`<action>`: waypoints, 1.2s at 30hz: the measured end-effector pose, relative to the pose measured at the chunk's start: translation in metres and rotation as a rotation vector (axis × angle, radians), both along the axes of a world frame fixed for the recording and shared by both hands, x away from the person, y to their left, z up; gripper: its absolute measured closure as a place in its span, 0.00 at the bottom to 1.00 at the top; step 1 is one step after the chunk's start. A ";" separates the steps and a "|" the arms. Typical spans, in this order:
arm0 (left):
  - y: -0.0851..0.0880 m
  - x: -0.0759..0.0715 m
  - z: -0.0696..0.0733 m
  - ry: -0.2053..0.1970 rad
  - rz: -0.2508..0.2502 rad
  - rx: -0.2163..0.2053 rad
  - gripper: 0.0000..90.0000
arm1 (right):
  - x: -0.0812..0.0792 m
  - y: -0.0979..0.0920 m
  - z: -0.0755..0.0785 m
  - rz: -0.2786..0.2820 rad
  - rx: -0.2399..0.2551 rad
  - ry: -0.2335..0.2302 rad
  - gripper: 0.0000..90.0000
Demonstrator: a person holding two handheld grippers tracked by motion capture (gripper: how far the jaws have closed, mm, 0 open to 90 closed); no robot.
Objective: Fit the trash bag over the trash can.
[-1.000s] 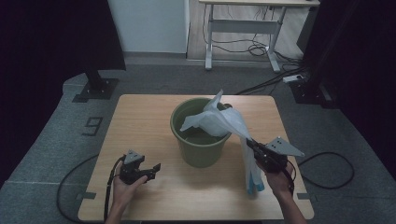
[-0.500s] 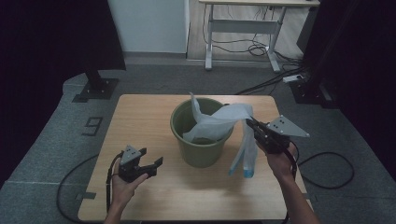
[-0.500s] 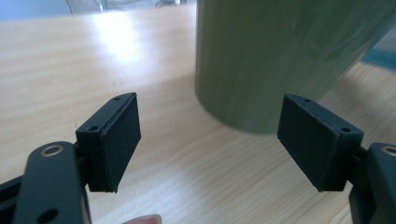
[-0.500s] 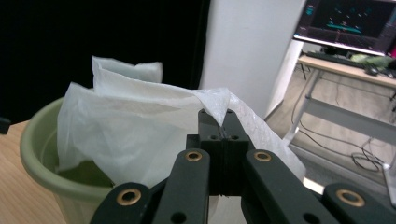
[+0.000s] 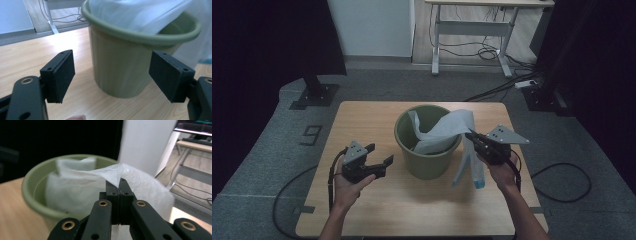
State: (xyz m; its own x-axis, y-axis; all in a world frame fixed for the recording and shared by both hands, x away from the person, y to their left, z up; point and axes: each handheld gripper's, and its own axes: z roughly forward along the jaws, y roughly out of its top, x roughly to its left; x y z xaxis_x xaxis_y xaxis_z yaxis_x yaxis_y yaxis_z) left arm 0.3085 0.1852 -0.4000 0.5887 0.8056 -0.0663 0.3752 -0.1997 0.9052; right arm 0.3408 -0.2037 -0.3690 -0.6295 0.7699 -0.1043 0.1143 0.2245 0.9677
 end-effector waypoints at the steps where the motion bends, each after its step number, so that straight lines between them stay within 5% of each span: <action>1: -0.002 0.000 0.002 -0.002 -0.003 0.000 0.23 | -0.001 0.002 -0.003 0.012 -0.010 0.007 0.96; 3: -0.003 0.000 0.002 -0.002 -0.006 -0.004 0.23 | -0.001 0.004 -0.009 0.034 -0.015 0.014 0.92; 6: -0.005 0.000 0.001 -0.004 -0.011 0.000 0.23 | -0.007 0.004 -0.025 0.037 0.013 0.016 0.63; 7: -0.006 0.000 0.000 -0.009 -0.009 0.004 0.23 | -0.007 0.004 -0.025 0.037 0.013 0.016 0.63; 8: -0.005 0.000 -0.002 -0.015 -0.004 0.007 0.23 | -0.015 0.003 -0.033 0.007 0.045 0.015 0.49; 10: -0.005 0.000 -0.003 -0.017 -0.001 0.004 0.23 | -0.024 0.003 -0.041 -0.015 0.067 0.025 0.40; 16: -0.007 0.003 -0.004 -0.008 0.001 0.008 0.23 | -0.038 0.004 -0.067 -0.085 0.050 0.053 0.27; 22: -0.012 0.005 0.001 -0.003 -0.020 0.016 0.23 | -0.030 0.011 -0.104 -0.174 0.072 0.137 0.23; 27: -0.014 0.005 0.004 0.003 -0.029 0.018 0.23 | -0.024 0.018 -0.117 -0.209 0.058 0.159 0.26; 29: -0.014 0.006 0.006 0.005 -0.028 0.010 0.22 | -0.023 0.016 -0.120 -0.195 0.064 0.154 0.53; 30: -0.014 0.006 0.006 0.006 -0.028 0.008 0.22 | -0.023 0.016 -0.120 -0.195 0.064 0.154 0.53; 31: -0.014 0.006 0.007 0.006 -0.027 0.005 0.23 | -0.022 0.013 -0.118 -0.181 0.069 0.150 0.71; 36: -0.016 0.007 0.008 0.006 -0.030 0.006 0.23 | -0.022 0.002 -0.105 -0.177 0.069 0.112 0.95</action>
